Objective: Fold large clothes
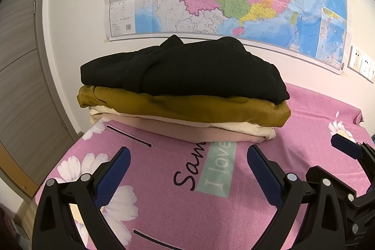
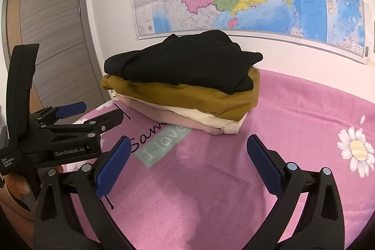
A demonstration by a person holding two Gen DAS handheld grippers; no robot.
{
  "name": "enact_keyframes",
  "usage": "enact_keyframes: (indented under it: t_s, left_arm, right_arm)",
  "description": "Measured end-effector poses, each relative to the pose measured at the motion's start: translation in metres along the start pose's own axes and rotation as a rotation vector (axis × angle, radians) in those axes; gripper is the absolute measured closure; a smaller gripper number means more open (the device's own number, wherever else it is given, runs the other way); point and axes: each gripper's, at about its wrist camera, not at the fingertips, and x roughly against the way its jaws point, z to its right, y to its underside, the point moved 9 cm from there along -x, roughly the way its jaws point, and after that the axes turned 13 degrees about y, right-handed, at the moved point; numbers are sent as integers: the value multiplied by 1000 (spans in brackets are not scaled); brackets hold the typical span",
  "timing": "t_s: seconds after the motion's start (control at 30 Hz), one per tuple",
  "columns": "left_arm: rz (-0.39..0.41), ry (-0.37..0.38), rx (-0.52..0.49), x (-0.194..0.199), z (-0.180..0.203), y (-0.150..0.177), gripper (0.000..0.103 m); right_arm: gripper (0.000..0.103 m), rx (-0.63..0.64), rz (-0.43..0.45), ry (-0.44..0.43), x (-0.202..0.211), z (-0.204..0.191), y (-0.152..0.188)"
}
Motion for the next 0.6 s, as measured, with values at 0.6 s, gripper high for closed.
enact_keyframes:
  t_s: [0.6]
  left_arm:
    - [-5, 2, 4, -2, 0, 2, 7]
  right_arm:
    - [6, -3, -5, -4, -1, -1, 0]
